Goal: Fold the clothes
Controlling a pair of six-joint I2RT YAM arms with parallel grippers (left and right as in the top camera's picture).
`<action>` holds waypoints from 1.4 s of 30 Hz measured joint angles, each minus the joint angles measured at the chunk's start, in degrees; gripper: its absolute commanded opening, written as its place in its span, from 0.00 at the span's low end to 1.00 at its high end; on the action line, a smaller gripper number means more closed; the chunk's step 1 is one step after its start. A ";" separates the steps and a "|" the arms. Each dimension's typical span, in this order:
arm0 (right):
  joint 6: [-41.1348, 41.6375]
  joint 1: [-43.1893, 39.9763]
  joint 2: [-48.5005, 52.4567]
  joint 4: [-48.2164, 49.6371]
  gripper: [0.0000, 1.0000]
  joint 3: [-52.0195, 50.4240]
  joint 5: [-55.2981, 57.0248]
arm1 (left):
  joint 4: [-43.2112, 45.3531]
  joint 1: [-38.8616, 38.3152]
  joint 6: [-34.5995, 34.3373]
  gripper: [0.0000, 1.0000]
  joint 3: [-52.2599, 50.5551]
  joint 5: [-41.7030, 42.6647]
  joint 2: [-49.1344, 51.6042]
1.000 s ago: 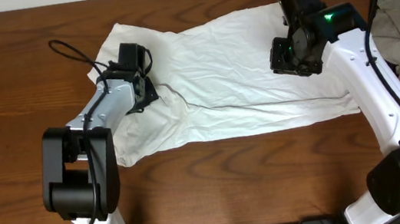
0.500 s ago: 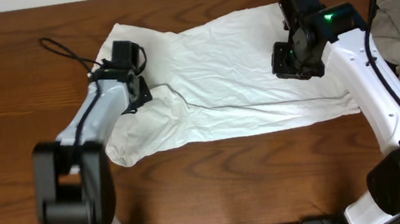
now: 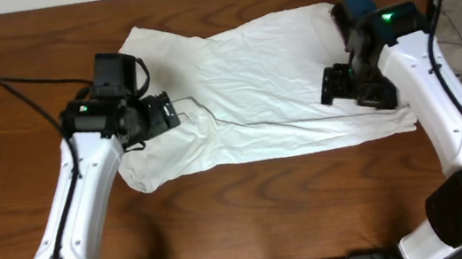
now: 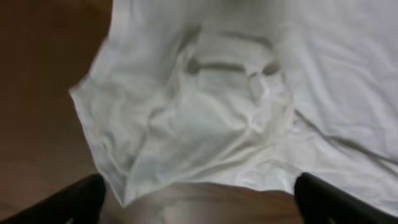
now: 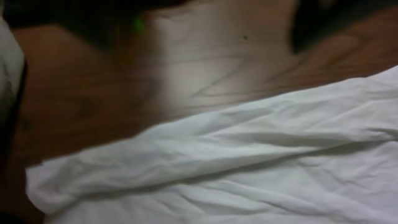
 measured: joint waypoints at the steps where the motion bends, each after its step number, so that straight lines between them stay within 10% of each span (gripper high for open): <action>1: 0.35 -0.79 0.00 -0.48 0.99 -0.04 0.15 | -0.11 0.00 0.00 0.98 -0.74 0.46 0.76; 15: 1.14 -0.22 -0.15 10.75 0.91 -17.42 -4.90 | 0.74 -0.02 0.00 0.98 -3.89 4.02 7.08; 18: 1.46 -0.17 -0.15 18.10 0.64 -22.43 -10.29 | 1.31 -0.02 0.00 0.98 -3.89 4.20 7.08; 21: 2.67 -0.15 -0.15 22.56 0.01 -25.94 -14.43 | 1.81 -0.07 0.00 0.98 -3.89 4.24 7.08; 42: 23.93 -9.86 -11.85 9.11 0.03 -26.73 6.40 | 2.86 -0.07 0.00 0.98 -3.89 3.45 7.08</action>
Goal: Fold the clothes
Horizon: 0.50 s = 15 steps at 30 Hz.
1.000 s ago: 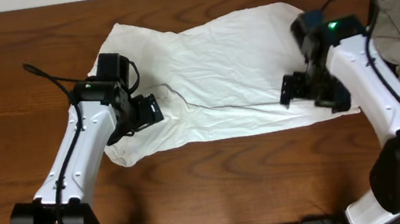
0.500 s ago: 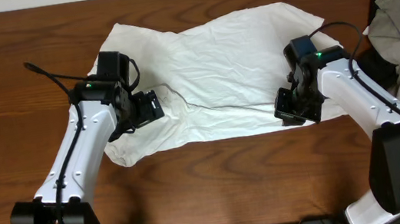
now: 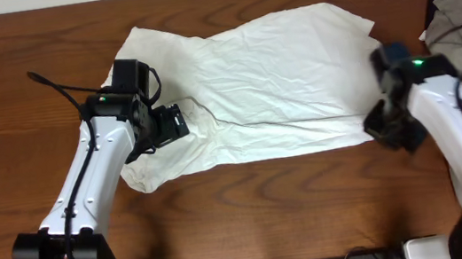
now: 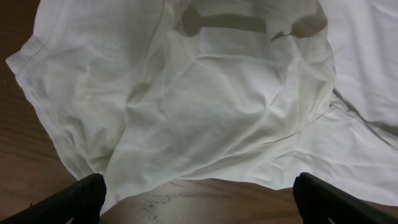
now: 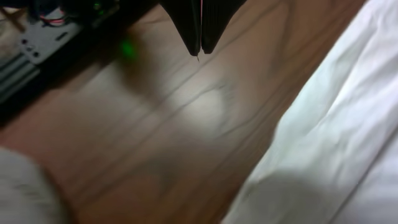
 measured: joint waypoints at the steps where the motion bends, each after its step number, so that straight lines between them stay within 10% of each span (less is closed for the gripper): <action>1: 0.26 -0.92 -0.48 -0.11 0.04 0.00 0.61 | 0.00 0.00 0.00 0.98 0.00 0.00 0.00; 15: 0.07 -11.52 -0.96 8.44 0.04 -5.22 2.82 | -0.07 0.00 0.00 0.98 0.00 0.00 0.00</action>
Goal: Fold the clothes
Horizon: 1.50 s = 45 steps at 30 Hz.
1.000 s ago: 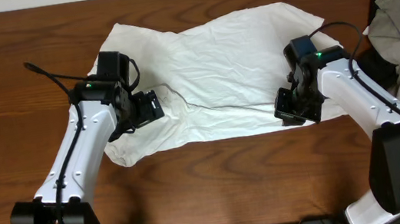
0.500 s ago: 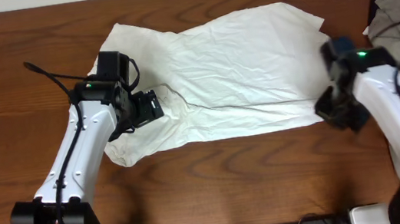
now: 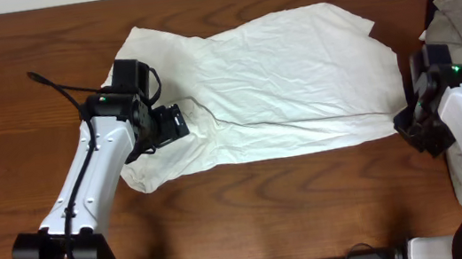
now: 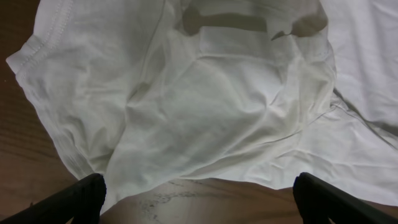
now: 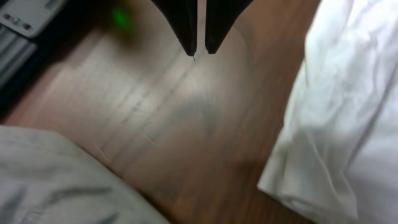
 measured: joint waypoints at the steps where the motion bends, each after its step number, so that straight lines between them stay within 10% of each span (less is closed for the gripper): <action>1: -0.52 -0.63 0.00 1.79 0.02 -0.63 -0.48 | -0.04 0.00 0.00 0.98 0.00 0.00 0.00; 45: -2.73 -2.08 10.14 17.40 0.02 -2.14 -2.56 | -0.07 0.00 0.00 0.98 0.00 -0.15 0.00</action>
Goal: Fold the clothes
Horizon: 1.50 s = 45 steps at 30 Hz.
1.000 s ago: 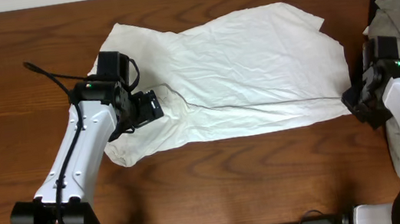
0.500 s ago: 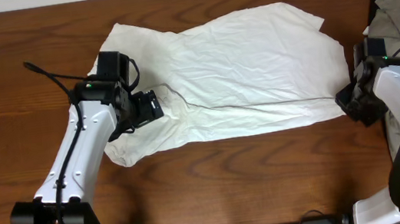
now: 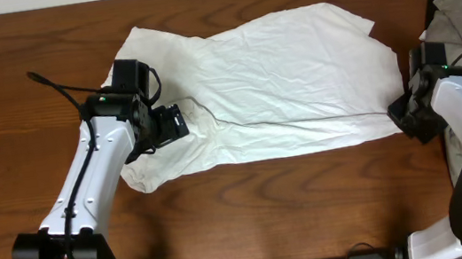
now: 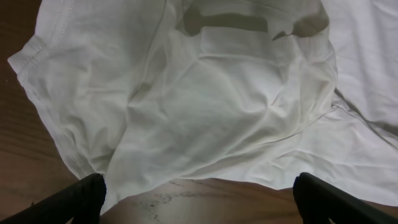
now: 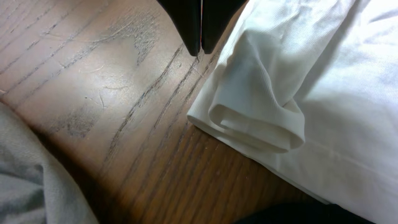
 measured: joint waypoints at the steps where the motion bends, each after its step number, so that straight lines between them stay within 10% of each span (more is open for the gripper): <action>1: 0.00 0.00 0.00 -0.02 0.02 0.00 0.00 | 0.00 0.00 0.00 0.98 0.00 0.00 0.00; 45: -0.76 0.02 0.00 8.09 0.02 -4.24 -1.97 | 0.02 0.00 0.00 0.98 0.00 0.00 0.00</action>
